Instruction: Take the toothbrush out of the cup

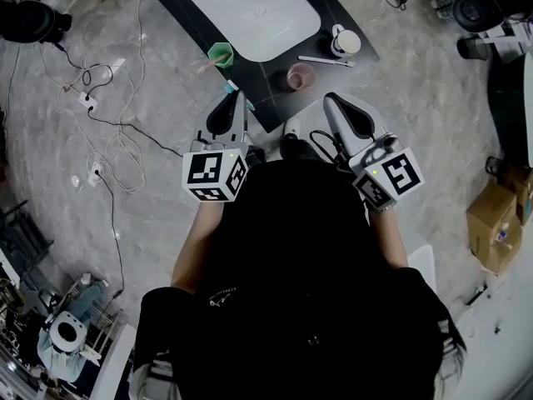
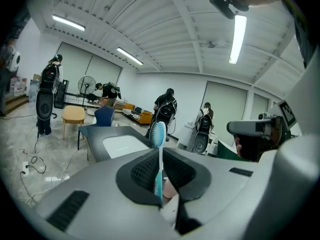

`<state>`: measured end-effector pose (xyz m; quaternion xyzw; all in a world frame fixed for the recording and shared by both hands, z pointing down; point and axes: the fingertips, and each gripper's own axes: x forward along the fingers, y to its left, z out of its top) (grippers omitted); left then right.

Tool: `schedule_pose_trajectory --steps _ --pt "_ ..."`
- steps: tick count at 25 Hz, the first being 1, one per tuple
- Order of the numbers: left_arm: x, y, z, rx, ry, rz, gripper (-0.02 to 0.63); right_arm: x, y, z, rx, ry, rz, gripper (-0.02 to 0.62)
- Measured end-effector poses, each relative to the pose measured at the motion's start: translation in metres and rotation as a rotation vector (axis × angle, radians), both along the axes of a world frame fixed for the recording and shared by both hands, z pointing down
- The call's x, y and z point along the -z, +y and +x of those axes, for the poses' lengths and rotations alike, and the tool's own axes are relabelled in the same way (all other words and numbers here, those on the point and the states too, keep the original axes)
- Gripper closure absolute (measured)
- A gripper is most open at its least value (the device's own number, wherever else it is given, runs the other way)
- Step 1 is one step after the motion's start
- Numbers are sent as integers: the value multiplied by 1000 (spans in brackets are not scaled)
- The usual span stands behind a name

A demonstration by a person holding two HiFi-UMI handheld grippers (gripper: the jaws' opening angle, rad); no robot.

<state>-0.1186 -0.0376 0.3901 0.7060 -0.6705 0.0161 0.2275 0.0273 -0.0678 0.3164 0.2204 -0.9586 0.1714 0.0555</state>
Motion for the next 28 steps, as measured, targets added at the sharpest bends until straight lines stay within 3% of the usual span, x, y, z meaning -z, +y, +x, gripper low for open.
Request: schedule_pose_trajectory --steps 13,16,23,28 --pt "-102 -35 25 -58 156 -220 581 -15 -17 23 -46 19 -58 589" --pt "-127 -44 30 -38 222 -269 581 -28 -23 33 -60 76 -73 589" --pt "-183 -60 34 59 396 -368 581 -36 -33 36 -45 99 -90 589" --pt "-205 -74 38 88 446 -376 581 -38 -44 36 -41 89 -99 589"
